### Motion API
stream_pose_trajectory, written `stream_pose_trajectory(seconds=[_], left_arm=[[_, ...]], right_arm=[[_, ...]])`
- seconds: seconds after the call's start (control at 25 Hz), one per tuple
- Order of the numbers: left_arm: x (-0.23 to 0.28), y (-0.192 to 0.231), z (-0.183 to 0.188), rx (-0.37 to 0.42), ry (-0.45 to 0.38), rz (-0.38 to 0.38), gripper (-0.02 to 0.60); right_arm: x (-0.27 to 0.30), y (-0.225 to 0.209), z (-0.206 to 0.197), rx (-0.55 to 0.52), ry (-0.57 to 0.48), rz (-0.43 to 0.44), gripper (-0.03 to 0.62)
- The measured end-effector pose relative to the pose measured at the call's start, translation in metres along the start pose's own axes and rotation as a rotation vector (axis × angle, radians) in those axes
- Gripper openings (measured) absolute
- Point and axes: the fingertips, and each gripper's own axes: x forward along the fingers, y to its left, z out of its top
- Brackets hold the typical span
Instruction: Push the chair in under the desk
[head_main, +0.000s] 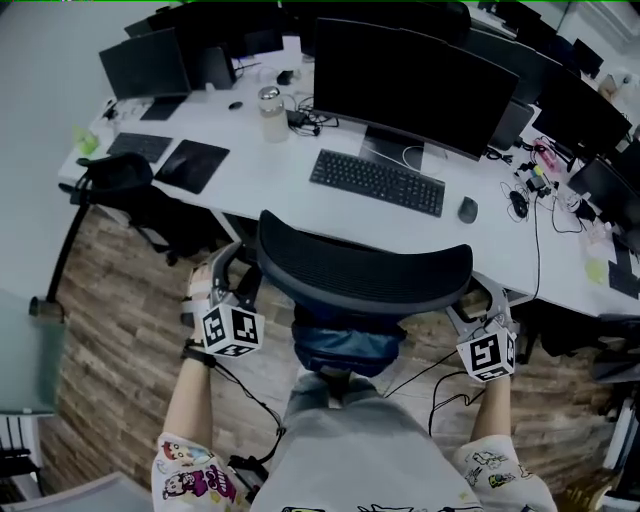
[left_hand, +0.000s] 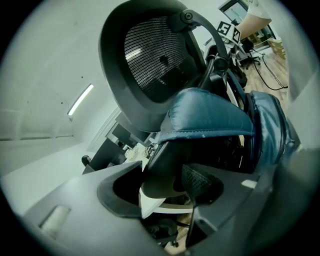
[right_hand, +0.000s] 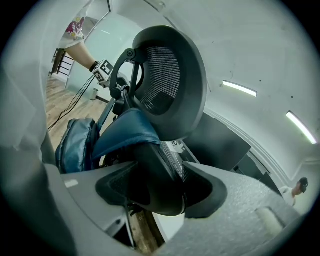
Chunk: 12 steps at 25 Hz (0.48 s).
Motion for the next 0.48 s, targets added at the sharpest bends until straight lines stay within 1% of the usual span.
stream_pose_trajectory(seconds=[0.48], left_arm=[[0.047, 0.027, -0.003, 0.035, -0.076, -0.033, 0.255]], right_arm=[[0.021, -0.006, 0.008, 0.047, 0.039, -0.065, 0.275]])
